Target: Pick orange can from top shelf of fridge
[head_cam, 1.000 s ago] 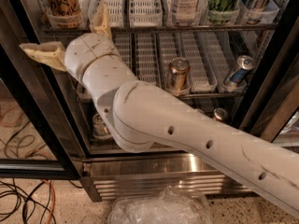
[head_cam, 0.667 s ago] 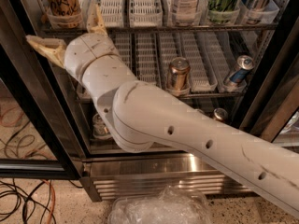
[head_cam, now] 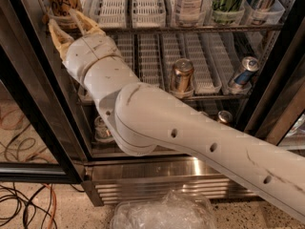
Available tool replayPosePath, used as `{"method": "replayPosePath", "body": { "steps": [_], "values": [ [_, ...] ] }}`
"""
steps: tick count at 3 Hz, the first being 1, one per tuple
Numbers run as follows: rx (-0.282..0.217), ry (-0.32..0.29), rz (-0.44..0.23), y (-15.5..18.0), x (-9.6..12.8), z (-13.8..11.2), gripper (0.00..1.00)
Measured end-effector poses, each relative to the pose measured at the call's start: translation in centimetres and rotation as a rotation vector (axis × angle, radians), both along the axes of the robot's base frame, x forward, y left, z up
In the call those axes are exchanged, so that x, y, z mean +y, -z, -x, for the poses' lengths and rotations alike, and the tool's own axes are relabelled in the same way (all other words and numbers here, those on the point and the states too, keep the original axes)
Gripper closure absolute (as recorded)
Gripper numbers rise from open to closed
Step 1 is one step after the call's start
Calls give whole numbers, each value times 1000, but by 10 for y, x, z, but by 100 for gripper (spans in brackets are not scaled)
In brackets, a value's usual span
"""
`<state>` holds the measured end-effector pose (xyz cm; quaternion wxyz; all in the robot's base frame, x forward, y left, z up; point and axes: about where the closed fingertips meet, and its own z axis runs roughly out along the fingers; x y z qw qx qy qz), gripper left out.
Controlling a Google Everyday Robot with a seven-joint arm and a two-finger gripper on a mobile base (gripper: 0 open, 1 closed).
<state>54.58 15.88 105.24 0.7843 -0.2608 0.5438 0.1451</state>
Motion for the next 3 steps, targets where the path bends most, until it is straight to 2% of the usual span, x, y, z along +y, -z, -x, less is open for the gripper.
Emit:
{"method": "replayPosePath", "body": {
  "steps": [1,2,3],
  "values": [
    [0,0,0,0,0,0,48],
    [0,0,0,0,0,0,47],
    [0,0,0,0,0,0,51]
  ]
}}
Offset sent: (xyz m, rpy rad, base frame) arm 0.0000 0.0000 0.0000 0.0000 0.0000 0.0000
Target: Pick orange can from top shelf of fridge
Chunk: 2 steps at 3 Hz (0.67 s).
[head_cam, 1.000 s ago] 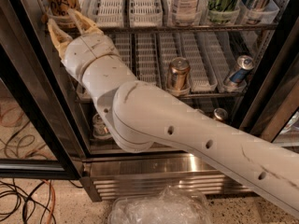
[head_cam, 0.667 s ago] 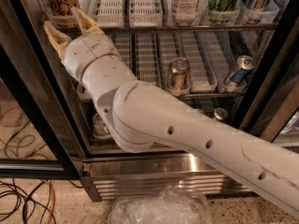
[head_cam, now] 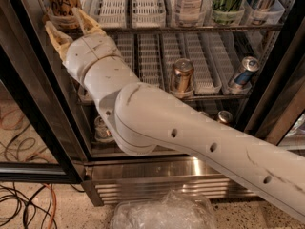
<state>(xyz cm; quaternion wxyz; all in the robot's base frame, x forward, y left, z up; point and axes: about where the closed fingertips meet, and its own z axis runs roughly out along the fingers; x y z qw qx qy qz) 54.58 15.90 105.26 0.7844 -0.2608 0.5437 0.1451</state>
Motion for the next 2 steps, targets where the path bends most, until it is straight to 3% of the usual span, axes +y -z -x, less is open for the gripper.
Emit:
{"method": "replayPosePath", "body": {
  "steps": [1,2],
  "values": [
    [0,0,1,0,1,-1,44],
    [-1,-3,5,-1,3,-5,27]
  ]
}}
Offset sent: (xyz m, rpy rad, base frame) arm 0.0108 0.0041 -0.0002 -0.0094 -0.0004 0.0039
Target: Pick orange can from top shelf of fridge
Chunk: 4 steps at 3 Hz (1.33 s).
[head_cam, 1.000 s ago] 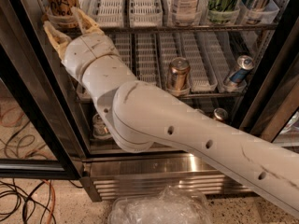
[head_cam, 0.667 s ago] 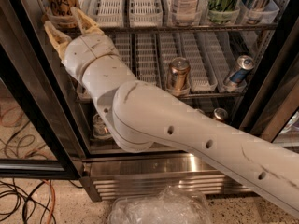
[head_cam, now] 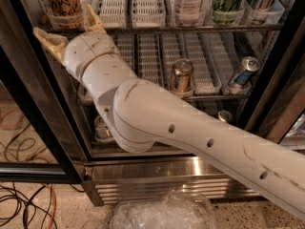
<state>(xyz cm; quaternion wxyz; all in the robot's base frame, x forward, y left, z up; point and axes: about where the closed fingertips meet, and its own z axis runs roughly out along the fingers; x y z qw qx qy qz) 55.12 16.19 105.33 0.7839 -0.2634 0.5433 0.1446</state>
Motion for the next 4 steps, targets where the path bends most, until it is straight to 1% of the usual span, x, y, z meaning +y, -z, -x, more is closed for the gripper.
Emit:
{"method": "replayPosePath", "body": {
  "steps": [1,2,3,4],
  "values": [
    [0,-4,1,0,2,-3,31],
    [-3,-9,1,0,6,-7,48],
    [-4,-10,3,0,8,-12,37],
    [-2,-9,3,2,13,-23,33]
  ]
}}
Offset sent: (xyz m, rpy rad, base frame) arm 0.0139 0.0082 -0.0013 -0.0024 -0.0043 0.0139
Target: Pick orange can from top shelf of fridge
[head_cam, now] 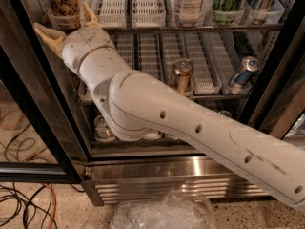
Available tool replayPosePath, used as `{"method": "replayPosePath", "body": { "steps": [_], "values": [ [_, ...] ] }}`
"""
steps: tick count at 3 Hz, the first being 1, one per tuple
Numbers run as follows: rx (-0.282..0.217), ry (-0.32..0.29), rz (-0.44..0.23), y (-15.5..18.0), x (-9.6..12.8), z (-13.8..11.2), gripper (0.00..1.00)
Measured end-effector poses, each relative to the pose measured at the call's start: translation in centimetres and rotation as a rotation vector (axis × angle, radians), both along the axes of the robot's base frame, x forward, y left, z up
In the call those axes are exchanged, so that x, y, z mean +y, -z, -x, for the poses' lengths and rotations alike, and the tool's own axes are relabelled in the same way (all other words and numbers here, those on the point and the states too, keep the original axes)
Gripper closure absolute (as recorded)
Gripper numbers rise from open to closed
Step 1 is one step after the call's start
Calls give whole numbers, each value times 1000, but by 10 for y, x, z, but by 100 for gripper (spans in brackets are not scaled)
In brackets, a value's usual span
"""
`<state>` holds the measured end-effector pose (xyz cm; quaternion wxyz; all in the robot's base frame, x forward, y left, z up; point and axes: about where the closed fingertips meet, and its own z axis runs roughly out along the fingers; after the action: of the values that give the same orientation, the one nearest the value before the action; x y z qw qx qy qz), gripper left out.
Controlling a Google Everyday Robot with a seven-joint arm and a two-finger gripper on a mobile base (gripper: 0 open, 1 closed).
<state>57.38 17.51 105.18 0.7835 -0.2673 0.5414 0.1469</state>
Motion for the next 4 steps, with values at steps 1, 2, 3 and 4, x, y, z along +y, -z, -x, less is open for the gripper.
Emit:
{"method": "replayPosePath", "body": {
  "steps": [1,2,3,4],
  "values": [
    [3,24,-9,2,-5,-21,34],
    [-4,25,-15,0,-6,-30,33],
    [-19,10,-20,-8,-3,-43,32],
    [-19,10,-20,-8,-2,-42,32]
  ]
}}
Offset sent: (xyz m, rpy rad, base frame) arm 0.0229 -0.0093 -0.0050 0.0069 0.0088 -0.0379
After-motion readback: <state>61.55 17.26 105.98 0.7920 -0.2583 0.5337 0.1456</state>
